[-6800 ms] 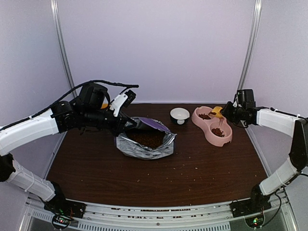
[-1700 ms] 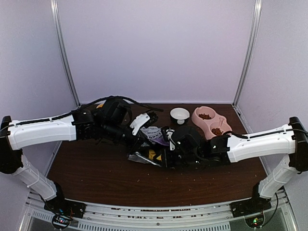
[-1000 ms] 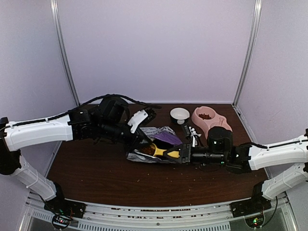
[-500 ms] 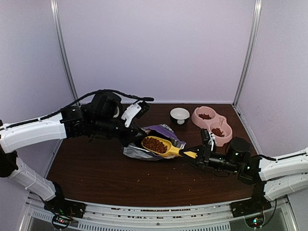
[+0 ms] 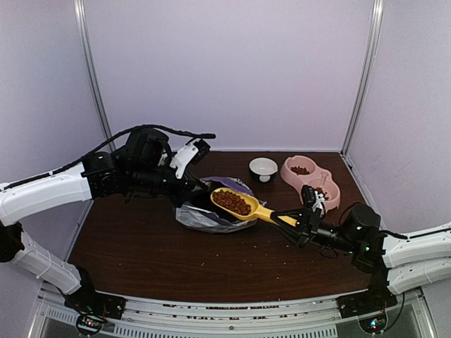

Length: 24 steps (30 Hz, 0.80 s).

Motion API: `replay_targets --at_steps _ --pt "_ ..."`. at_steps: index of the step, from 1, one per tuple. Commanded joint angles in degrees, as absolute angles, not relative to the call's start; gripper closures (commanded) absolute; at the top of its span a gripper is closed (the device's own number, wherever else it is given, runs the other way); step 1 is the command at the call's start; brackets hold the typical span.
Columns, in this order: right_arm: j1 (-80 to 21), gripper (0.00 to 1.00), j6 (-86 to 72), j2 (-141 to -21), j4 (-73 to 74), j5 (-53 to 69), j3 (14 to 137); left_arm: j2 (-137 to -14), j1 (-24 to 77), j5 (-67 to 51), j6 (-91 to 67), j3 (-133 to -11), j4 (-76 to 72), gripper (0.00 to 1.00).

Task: Serve the pet food
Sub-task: Place the pet food in the pet food bowl.

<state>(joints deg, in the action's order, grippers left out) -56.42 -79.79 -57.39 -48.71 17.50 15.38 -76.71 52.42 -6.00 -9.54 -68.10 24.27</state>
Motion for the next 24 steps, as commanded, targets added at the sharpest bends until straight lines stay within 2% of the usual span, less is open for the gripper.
replay_targets --at_steps 1,15,24 --pt "-55.9 1.00 -79.3 -58.1 -52.4 20.6 17.3 -74.5 51.9 -6.6 -10.0 -68.6 20.4 1.00" --pt "-55.9 1.00 -78.1 -54.2 -49.1 25.6 20.3 -74.7 49.1 -8.3 -12.5 -68.6 20.4 1.00" --pt "-54.3 1.00 -78.6 -46.8 -47.8 19.8 18.9 -74.5 48.4 -8.9 -13.1 -68.6 20.3 1.00"
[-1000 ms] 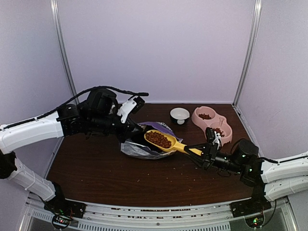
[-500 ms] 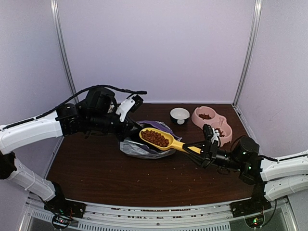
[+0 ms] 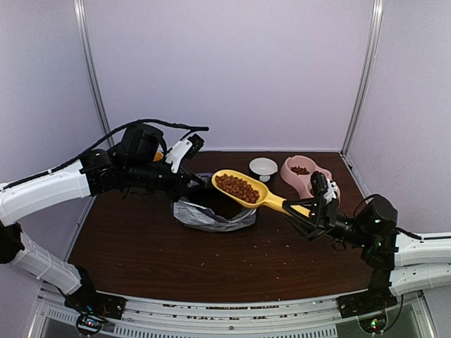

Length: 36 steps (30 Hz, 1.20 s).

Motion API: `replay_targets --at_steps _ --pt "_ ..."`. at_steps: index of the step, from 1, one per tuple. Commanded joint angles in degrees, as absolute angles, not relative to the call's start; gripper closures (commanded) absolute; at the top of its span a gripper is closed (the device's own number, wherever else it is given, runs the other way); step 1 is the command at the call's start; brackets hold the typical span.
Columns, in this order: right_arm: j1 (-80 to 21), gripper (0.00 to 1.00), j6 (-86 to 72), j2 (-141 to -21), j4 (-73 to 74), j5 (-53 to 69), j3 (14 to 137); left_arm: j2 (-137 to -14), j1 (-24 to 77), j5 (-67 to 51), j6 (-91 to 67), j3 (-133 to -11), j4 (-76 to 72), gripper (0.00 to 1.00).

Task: Serve the pet food
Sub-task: Place the pet food in the pet food bowl.

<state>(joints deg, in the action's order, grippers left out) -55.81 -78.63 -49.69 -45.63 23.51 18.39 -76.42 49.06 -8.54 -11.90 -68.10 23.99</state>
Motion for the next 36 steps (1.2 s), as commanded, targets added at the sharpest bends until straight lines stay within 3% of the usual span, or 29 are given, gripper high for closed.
replay_targets --at_steps 1,11,23,36 --pt "-53.8 1.00 -79.0 -46.3 -48.3 19.1 18.5 -74.6 48.3 -8.9 -13.0 -68.6 20.3 1.00" --pt "-44.4 1.00 -82.7 -41.0 -46.8 15.0 11.9 -74.1 48.3 -9.2 -12.9 -68.5 20.3 1.00" --pt "-23.1 1.00 -80.0 -32.6 -33.3 17.0 7.6 -73.2 48.4 -9.0 -12.3 -68.4 20.7 1.00" --pt "-6.1 1.00 -74.2 -37.0 -31.2 23.5 7.1 -72.3 48.3 -9.0 -12.0 -68.3 20.8 1.00"
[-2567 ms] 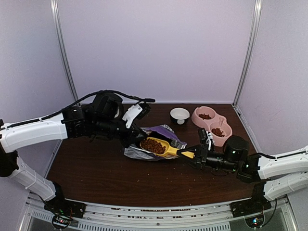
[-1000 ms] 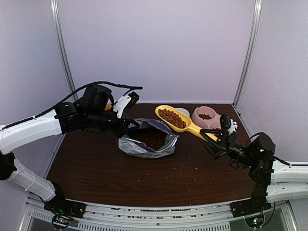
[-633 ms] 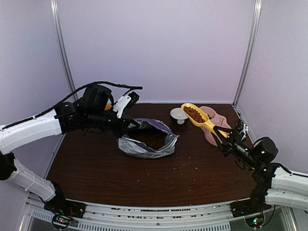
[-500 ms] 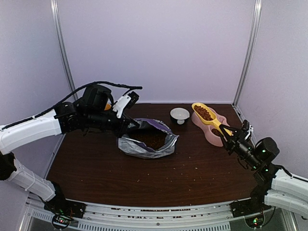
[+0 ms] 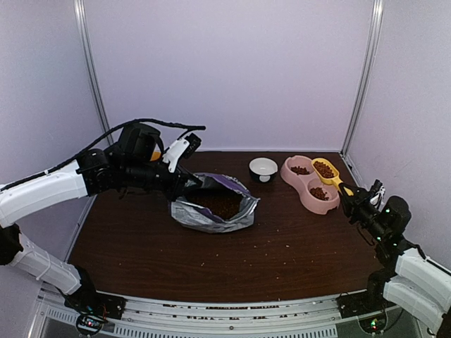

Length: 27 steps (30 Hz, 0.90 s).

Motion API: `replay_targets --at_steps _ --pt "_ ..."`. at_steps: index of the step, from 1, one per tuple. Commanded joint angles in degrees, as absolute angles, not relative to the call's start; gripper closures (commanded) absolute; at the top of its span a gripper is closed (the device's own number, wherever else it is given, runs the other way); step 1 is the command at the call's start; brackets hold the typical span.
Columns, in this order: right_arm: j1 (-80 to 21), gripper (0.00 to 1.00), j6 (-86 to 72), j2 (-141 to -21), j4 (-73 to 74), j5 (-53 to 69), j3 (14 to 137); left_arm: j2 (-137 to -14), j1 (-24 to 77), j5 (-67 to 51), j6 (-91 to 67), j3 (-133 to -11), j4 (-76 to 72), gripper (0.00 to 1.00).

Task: Serve the pet food
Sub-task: Place the pet food in the pet food bowl.

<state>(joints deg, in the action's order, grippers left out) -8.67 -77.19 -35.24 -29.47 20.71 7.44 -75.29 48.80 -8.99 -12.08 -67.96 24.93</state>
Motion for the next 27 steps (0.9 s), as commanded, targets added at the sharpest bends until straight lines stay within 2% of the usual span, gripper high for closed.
replay_targets --at_steps 1,12,27 --pt "-5.4 1.00 -73.8 -37.5 -31.7 23.6 7.0 -72.2 48.3 -9.0 -12.0 -68.2 20.8 1.00" --pt "-1.8 1.00 -69.6 -44.1 -31.2 22.2 9.0 -71.7 48.3 -8.7 -11.9 -68.1 20.8 1.00" --pt "0.9 1.00 -58.6 -43.2 -10.0 19.6 16.6 -71.1 48.3 -8.3 -11.6 -68.0 20.9 1.00"
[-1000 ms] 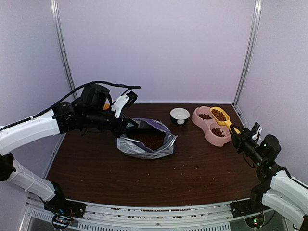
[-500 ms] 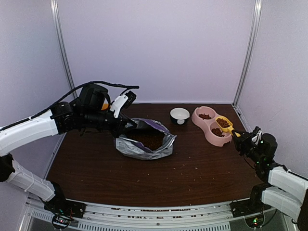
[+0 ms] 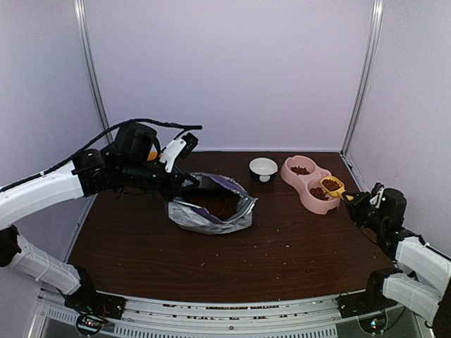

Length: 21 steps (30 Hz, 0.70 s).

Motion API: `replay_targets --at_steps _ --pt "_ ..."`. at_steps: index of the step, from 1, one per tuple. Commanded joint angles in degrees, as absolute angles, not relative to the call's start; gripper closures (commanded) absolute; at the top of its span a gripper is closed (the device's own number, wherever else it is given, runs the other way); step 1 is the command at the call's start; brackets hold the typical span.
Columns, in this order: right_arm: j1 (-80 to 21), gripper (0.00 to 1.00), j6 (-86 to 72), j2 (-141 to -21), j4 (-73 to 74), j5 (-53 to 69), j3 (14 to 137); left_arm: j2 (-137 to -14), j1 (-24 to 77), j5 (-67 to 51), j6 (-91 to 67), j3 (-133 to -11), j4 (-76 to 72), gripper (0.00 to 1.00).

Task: Serve the pet food
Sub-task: Place the pet food in the pet food bowl.

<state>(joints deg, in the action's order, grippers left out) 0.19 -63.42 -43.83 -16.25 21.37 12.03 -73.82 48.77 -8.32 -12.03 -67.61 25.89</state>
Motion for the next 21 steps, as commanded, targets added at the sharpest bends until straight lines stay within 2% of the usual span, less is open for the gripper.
replay_targets --at_steps 1,21 --pt "0.9 1.00 -57.8 -43.5 -8.2 19.4 17.7 -71.0 48.3 -8.3 -11.6 -68.0 20.9 1.00" --pt "1.1 1.00 -45.3 -50.8 10.2 17.0 31.1 -70.4 48.3 -8.3 -11.4 -68.0 21.0 1.00"
